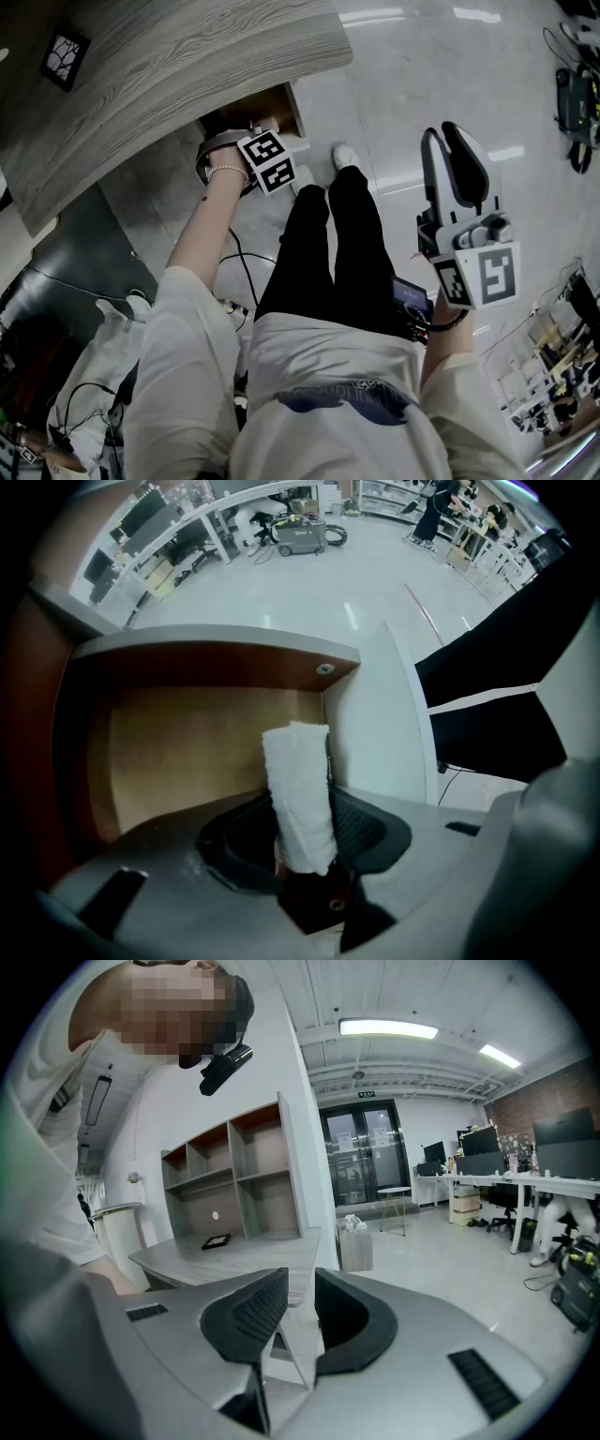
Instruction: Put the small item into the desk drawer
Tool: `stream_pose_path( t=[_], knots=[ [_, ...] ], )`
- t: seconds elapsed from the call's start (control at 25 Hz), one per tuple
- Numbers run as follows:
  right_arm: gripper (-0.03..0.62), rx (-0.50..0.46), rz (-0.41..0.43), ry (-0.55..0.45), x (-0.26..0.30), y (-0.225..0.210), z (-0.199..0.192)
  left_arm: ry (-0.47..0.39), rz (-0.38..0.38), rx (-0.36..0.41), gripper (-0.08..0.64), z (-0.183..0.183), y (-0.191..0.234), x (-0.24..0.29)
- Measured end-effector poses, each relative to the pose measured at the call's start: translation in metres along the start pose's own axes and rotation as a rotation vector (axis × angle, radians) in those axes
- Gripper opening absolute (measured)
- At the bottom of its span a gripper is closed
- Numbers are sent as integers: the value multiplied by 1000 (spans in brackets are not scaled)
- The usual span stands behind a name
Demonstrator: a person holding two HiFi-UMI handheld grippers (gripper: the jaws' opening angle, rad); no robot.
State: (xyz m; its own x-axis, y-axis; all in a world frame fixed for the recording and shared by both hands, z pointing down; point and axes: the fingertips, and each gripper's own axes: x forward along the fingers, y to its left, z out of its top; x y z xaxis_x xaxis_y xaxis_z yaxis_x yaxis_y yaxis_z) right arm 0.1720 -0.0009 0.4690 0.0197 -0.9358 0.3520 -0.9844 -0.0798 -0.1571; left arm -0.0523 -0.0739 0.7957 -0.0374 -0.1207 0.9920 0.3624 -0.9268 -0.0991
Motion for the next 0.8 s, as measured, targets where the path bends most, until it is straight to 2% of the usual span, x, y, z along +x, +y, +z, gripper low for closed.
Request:
stream_pose_path(
  t=[0.56,0.8],
  knots=[
    [86,-10,24,1,6,7,3,-66,-76,-31,160,0,-2,-5],
    [86,-6,9,75,15,12,-9,-72,-93,-49,186,-7,-2,-9]
  ],
)
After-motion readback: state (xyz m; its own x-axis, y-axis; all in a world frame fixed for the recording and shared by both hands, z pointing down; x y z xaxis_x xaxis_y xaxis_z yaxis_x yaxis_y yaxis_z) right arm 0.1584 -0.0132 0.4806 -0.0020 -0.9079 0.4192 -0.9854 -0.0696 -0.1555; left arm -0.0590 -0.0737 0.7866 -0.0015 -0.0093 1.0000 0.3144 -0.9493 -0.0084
